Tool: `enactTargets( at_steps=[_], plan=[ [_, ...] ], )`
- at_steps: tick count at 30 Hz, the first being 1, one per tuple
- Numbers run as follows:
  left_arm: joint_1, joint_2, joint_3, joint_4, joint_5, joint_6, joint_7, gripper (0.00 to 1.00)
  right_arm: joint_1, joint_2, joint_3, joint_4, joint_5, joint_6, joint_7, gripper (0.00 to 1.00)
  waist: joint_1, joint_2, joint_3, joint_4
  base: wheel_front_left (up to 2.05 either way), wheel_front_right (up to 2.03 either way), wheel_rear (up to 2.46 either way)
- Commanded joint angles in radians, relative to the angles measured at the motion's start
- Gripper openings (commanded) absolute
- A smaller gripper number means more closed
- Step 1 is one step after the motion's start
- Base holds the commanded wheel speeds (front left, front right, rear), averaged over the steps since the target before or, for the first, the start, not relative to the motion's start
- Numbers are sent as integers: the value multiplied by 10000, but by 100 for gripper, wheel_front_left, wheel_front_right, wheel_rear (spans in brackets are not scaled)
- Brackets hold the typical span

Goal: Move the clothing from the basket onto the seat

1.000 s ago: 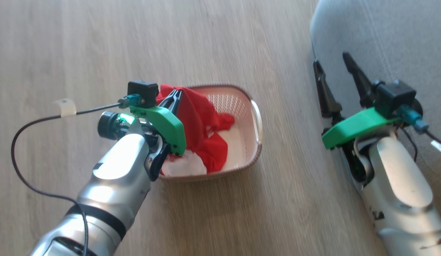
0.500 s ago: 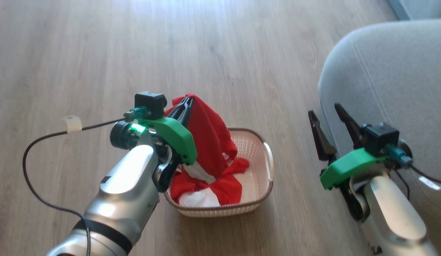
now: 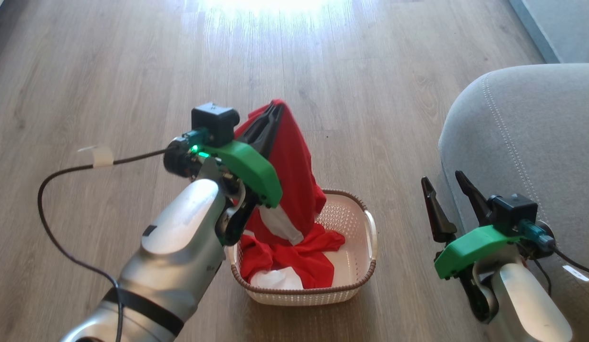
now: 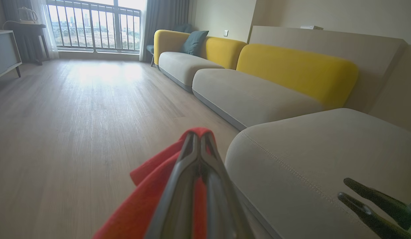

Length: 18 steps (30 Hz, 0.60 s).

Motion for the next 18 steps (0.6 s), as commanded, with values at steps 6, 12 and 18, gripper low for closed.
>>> enactTargets(
  at_steps=[6,12,18],
  plan=[
    [-1124,147,405,-1182,72,115,-139,0,-136,42,115,-250,-78,-2,-65,100,1,0,54,36,0,0,0],
    [-1437,147,553,-1957,231,241,-139,0,-140,78,105,-212,-73,-2,-65,100,1,0,86,5,0,0,0],
    [-1532,147,551,-2418,381,330,-139,0,-167,86,82,-179,-80,-2,-65,100,1,0,99,1,0,0,0]
  ],
)
